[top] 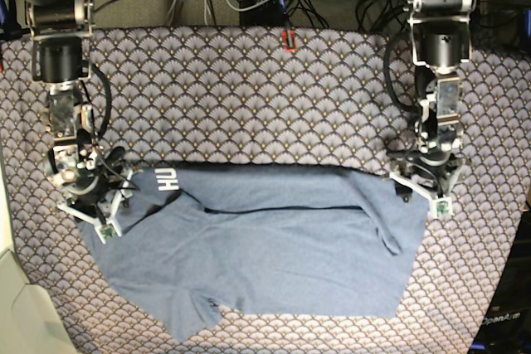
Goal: Fold the T-shirt properly
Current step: 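Regrasp the folded edge with both grippers, then drag the folded shirt back toward the robot with both grippers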
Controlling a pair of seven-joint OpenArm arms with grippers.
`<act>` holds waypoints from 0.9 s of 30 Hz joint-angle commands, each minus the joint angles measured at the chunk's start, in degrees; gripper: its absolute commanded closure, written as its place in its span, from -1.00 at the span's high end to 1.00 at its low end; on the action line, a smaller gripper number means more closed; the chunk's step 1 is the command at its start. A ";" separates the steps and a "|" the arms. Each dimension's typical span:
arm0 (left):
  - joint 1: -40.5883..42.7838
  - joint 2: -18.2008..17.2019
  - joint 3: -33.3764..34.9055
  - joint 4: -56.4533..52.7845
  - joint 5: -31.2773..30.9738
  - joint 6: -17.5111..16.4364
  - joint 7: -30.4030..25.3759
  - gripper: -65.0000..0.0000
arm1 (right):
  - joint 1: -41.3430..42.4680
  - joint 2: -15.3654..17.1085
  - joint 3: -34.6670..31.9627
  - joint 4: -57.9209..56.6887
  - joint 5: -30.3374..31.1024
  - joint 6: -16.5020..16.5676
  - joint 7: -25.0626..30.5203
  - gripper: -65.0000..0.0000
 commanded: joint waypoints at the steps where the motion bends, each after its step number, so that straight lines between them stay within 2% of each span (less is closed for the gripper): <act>1: -1.17 -0.56 -0.73 0.63 0.20 0.21 -0.92 0.22 | 1.61 0.86 0.41 0.96 0.05 -0.37 1.14 0.01; 5: -1.26 -0.29 -4.51 0.02 0.20 -0.05 -0.92 0.22 | 1.52 1.39 0.41 0.96 0.05 -0.37 1.05 0.01; 15: -2.14 -0.12 -4.86 -3.41 0.20 -0.23 -0.92 0.20 | 1.52 1.56 0.41 1.13 0.05 -0.37 1.05 0.01; 17: -2.40 -0.03 -4.77 -3.41 0.20 -0.23 -0.92 0.03 | 1.44 1.56 0.41 1.22 0.05 -0.37 1.05 0.01; 23: -2.58 0.06 -4.69 -3.41 0.20 -0.23 -0.92 -0.98 | -0.67 2.35 0.50 3.86 0.05 -0.46 1.05 0.01; 27: -2.49 0.06 -4.95 -3.06 0.20 -0.23 -0.92 -0.96 | -1.73 2.88 1.12 6.06 0.05 -0.63 1.05 0.01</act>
